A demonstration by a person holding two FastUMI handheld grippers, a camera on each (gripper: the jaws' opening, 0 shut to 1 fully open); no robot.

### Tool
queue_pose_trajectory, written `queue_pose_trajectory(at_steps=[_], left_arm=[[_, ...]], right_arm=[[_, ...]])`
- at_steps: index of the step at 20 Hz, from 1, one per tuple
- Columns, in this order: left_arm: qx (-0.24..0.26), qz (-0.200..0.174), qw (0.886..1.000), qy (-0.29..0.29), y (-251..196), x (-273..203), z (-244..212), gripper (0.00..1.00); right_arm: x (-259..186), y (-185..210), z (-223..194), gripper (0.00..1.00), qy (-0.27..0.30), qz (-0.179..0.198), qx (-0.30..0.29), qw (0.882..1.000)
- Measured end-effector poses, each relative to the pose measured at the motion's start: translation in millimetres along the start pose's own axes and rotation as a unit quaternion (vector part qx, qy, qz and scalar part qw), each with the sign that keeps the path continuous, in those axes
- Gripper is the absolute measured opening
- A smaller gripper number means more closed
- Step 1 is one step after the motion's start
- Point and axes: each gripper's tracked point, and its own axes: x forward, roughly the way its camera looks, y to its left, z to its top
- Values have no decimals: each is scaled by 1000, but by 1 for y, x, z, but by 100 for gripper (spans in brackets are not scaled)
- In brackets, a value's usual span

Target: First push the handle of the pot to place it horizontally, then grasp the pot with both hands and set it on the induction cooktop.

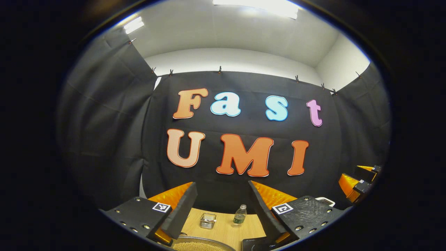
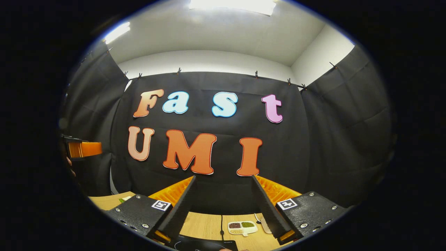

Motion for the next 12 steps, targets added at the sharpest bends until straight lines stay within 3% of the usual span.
queue_pose_trajectory(at_steps=[5,7,8,11,12], left_arm=[[7,-20,999,35,-4,-4,-19,92],[23,-45,996,71,-11,-4,-38,68],[30,-64,993,94,-18,-8,-49,50],[81,-73,983,148,-22,-18,-82,29],[96,-75,980,159,-20,-20,-92,15]], right_arm=[[-2,5,-5,95,9,0,2,1000],[-2,7,-5,95,10,1,3,1000],[-3,7,-6,95,11,1,3,1000],[-4,9,-8,95,14,1,4,1000],[-5,9,-8,95,15,0,4,1000]])
